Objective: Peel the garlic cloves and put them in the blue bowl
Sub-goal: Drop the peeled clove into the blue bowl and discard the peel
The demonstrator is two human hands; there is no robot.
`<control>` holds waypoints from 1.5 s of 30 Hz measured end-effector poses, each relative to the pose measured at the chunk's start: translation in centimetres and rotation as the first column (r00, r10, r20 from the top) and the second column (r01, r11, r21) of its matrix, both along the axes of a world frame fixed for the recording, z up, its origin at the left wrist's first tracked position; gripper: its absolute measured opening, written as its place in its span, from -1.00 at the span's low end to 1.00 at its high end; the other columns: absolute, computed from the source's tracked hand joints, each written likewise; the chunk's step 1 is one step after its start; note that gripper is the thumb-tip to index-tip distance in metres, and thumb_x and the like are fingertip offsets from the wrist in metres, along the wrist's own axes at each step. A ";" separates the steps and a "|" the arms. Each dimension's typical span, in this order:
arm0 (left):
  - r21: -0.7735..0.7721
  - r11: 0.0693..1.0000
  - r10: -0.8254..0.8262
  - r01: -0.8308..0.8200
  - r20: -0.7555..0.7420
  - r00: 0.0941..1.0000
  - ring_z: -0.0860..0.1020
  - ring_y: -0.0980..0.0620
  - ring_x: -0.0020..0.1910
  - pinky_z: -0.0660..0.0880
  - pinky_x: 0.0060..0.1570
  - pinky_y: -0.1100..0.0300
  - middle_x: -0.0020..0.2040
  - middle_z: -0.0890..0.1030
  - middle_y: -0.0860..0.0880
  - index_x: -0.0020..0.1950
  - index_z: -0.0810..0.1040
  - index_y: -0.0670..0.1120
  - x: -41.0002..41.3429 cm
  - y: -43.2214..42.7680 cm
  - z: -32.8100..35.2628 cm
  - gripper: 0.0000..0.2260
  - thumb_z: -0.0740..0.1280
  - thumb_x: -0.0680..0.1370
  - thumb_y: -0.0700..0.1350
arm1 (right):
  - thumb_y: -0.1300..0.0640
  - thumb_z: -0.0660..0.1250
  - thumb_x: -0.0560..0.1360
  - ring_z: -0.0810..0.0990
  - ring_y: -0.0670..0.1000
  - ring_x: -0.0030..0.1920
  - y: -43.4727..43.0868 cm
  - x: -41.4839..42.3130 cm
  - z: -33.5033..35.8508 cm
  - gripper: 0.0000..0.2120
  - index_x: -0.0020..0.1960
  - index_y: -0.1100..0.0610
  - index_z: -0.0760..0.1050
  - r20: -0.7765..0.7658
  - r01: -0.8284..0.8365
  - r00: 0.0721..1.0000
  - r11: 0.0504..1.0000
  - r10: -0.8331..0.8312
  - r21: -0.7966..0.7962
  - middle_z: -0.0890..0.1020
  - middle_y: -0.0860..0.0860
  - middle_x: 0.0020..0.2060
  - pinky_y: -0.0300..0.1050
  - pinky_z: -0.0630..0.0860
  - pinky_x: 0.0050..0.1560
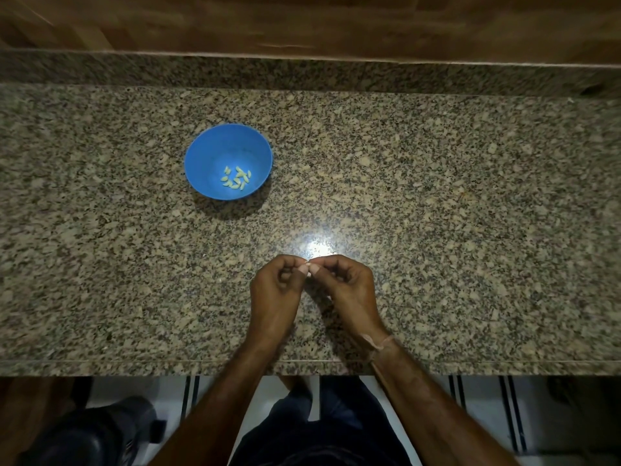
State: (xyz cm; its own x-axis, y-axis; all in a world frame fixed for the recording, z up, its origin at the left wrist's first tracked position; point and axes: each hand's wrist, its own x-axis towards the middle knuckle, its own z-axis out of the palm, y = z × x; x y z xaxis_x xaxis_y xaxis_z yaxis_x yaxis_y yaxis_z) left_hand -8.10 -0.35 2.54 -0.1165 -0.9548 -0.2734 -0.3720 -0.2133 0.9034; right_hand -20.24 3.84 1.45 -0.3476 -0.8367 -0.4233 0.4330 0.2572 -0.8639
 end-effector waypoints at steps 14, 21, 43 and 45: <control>0.212 0.973 0.144 -0.094 -0.237 0.961 0.68 0.04 -0.17 0.61 -0.13 0.15 -0.15 0.75 -0.06 -0.01 0.72 -0.08 -0.3 0.5 0.7 -0.89 0.42 0.61 -0.25 | 0.27 0.48 0.56 0.69 0.39 0.15 0.1 0.0 0.3 -0.89 0.07 0.28 0.68 0.069 0.011 0.998 0.999 -0.014 0.045 0.73 0.29 0.03 0.35 0.59 0.29; 0.180 0.981 0.115 -0.077 -0.214 0.970 0.72 0.00 -0.11 0.65 -0.09 0.18 -0.12 0.76 -0.06 0.02 0.72 -0.13 -0.3 0.6 0.6 -0.89 0.39 0.62 -0.26 | 0.28 0.47 0.57 0.69 0.37 0.18 0.4 0.1 0.6 -0.87 0.10 0.31 0.67 0.120 0.013 0.993 0.997 -0.021 0.074 0.74 0.29 0.05 0.30 0.59 0.31; 0.131 0.987 0.113 -0.089 -0.187 0.976 0.70 0.06 -0.15 0.62 -0.14 0.27 -0.15 0.75 -0.05 0.01 0.72 -0.15 -0.5 0.8 0.3 -0.91 0.42 0.60 -0.28 | 0.27 0.47 0.58 0.72 0.28 0.15 0.8 -0.4 0.6 -0.86 0.10 0.31 0.67 0.129 -0.005 0.992 0.998 -0.004 0.065 0.75 0.27 0.05 0.18 0.62 0.27; 0.098 0.992 0.099 -0.083 -0.169 0.981 0.69 0.10 -0.19 0.61 -0.16 0.28 -0.17 0.74 -0.03 -0.02 0.72 -0.12 -0.6 0.9 0.3 -0.90 0.41 0.61 -0.26 | 0.26 0.47 0.58 0.71 0.32 0.17 0.9 -0.4 0.6 -0.84 0.11 0.32 0.66 0.138 -0.009 0.990 0.999 0.002 0.054 0.74 0.29 0.05 0.21 0.61 0.28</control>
State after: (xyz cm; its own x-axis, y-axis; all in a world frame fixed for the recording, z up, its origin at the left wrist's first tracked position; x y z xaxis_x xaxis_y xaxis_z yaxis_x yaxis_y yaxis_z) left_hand -8.65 0.57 2.88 -0.0838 -0.9358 -0.3424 -0.1865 -0.3228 0.9279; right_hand -20.67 4.69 2.00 -0.2780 -0.8130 -0.5116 0.5456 0.3047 -0.7807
